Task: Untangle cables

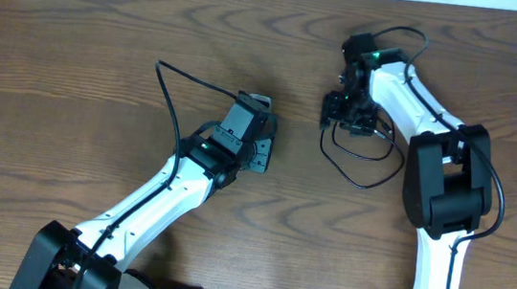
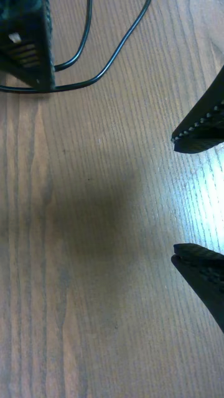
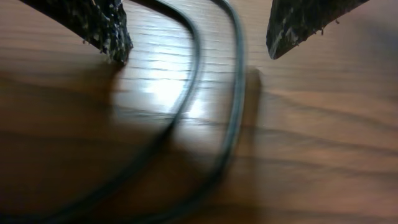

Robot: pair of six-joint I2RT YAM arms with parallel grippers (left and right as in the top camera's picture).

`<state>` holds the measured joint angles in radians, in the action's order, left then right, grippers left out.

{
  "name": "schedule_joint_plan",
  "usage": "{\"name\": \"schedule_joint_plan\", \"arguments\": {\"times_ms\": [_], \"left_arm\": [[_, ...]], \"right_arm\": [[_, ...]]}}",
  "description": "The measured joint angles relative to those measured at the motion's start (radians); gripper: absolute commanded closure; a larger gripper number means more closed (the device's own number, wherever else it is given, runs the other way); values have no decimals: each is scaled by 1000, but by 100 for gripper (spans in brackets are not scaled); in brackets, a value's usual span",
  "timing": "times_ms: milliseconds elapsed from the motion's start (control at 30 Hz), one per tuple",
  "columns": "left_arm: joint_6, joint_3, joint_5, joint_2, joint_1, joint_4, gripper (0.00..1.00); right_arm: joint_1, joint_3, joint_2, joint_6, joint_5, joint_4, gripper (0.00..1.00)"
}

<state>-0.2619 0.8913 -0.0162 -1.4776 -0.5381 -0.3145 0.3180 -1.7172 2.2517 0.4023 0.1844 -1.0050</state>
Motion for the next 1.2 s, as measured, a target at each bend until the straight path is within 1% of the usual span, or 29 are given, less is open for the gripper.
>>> {"name": "schedule_joint_plan", "arguments": {"times_ms": [133,267,300,467,567,633,867,933,1000,1100,1133,1200], "left_arm": [[0,0,0,0,0,0,47],[0,0,0,0,0,0,47],[0,0,0,0,0,0,47],[0,0,0,0,0,-15,47],[0,0,0,0,0,-20,47],[0,0,0,0,0,-19,47],[0,0,0,0,0,-19,47],[0,0,0,0,0,-19,47],[0,0,0,0,0,-19,47],[0,0,0,0,0,-19,47],[0,0,0,0,0,-19,47],[0,0,0,0,0,-19,47]], "right_arm": [[56,45,-24,0,9,51,34],[110,71,-37,0,18,85,43],[119,76,-40,2,19,89,43],[134,89,-45,4,-20,58,43],[143,97,-47,4,-129,-6,43],[144,100,-47,3,-166,-13,43],[145,102,-48,-2,-178,-11,44],[145,102,-48,-2,-178,-10,49],[145,103,-48,-2,-182,-9,51],[144,103,-49,-6,-184,-4,59],[145,104,-49,-8,-185,0,62],[145,105,-50,-14,-185,7,72]]}}
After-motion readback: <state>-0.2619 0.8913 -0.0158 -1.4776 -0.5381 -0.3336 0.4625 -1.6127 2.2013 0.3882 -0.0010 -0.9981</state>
